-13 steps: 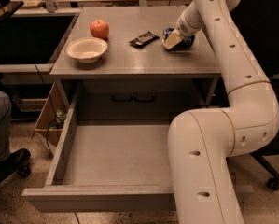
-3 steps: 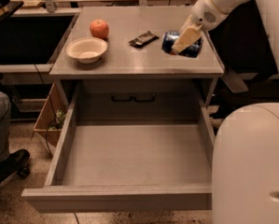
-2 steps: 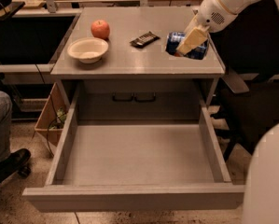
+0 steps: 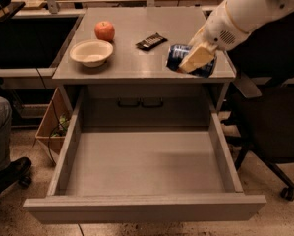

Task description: Place pepsi can into top drawer

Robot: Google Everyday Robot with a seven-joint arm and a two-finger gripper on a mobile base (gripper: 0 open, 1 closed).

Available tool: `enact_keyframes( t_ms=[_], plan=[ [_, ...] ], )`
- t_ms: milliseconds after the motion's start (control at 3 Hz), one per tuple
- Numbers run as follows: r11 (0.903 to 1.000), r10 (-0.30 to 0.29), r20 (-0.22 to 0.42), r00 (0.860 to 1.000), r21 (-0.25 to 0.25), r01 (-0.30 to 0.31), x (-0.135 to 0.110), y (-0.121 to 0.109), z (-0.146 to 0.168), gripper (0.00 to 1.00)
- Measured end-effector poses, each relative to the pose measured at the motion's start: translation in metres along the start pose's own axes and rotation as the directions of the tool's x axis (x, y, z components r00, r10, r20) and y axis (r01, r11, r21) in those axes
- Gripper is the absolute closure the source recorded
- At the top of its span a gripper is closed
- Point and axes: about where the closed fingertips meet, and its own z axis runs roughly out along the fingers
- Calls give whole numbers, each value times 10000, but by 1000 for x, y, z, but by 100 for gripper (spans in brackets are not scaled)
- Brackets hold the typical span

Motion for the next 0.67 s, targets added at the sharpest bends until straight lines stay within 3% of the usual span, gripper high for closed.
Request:
enact_keyframes(
  t_ms=[333,667],
  plan=[
    [9960,199,-418,9989,-861,-234,29,60,50,100],
    [9929,206,-647,9977,-1152,-279,38,70,60,100]
  ],
)
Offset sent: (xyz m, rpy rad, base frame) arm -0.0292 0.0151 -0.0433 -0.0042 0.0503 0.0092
